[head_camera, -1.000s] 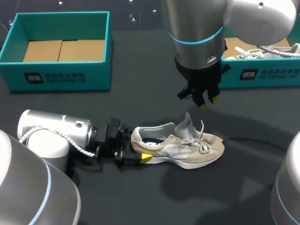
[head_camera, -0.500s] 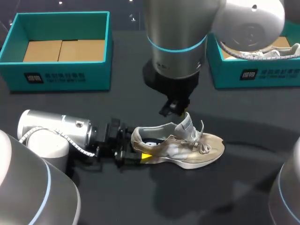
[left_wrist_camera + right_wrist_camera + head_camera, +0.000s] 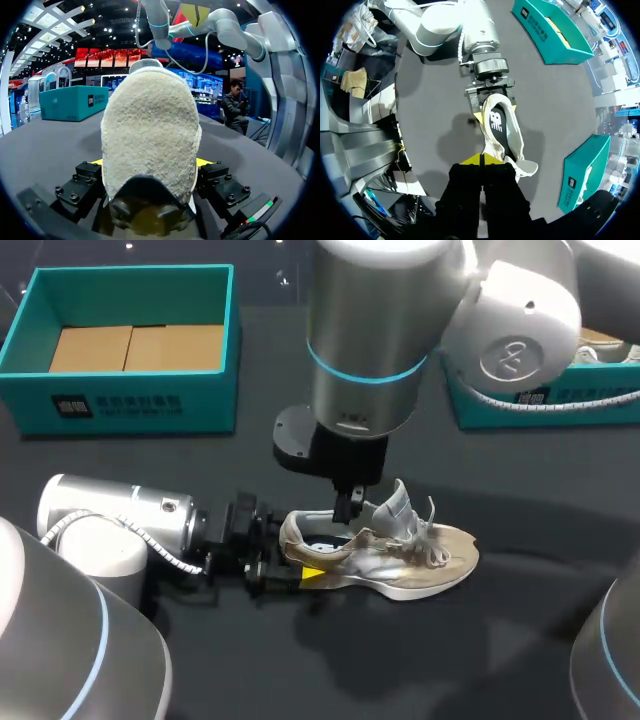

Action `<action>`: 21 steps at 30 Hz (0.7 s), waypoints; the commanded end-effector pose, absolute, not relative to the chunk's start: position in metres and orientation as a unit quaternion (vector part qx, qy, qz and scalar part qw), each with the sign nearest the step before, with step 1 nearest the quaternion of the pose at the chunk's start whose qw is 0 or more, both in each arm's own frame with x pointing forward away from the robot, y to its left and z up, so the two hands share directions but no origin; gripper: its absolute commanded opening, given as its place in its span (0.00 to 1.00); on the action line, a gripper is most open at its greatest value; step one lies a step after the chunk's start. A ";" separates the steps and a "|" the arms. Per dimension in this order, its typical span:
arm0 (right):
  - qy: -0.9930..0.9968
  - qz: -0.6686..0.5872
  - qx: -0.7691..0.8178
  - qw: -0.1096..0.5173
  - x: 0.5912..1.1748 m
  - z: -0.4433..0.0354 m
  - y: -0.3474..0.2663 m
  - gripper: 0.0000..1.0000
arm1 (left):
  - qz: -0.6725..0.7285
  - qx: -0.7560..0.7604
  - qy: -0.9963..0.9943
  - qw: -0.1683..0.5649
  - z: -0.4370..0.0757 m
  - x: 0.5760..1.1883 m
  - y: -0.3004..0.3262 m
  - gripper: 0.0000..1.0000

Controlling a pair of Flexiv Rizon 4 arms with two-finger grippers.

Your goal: Take the shoe out of the shoebox, open the shoe tongue, remove and reinsert the insole, then place the shoe into the shoebox

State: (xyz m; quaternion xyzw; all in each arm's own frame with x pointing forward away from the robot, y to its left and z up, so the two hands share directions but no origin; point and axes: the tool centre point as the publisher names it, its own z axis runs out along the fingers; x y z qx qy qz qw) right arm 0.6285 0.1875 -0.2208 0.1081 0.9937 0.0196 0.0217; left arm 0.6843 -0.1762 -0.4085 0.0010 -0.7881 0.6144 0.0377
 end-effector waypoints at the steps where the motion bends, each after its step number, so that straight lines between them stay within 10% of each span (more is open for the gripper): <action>1: 1.000 0.008 0.020 0.004 0.633 -0.232 0.204 0.00 | 0.614 0.002 -0.788 0.036 -0.413 0.684 -0.175 0.00; 21: 0.999 0.020 0.007 0.044 0.654 -0.272 0.216 0.00 | 0.614 0.002 -0.788 0.036 -0.413 0.684 -0.175 0.00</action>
